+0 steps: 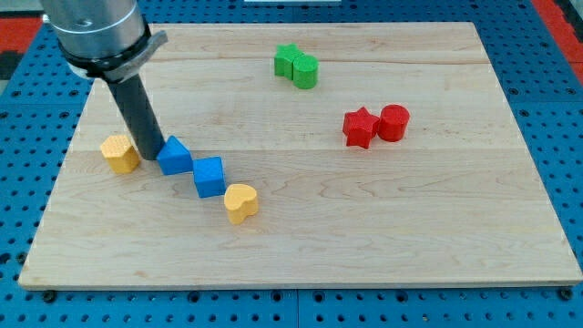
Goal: Place the yellow hexagon to the bottom left of the blue cube
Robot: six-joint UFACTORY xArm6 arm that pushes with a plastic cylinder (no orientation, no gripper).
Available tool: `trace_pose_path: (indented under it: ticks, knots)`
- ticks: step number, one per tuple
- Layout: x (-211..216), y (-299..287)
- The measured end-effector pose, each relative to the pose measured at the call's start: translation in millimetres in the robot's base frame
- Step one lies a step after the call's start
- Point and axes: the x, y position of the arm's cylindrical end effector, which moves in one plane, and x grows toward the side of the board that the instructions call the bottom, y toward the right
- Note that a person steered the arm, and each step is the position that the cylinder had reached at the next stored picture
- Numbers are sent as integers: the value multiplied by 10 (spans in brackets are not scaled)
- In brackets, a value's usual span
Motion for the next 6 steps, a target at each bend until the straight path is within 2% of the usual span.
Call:
trace_pose_path:
  ticks: [2,3,4,5,6]
  knots:
    - [-25,211]
    - [-383,43]
    - [-712,-510]
    - [-155,-664]
    - [222,-554]
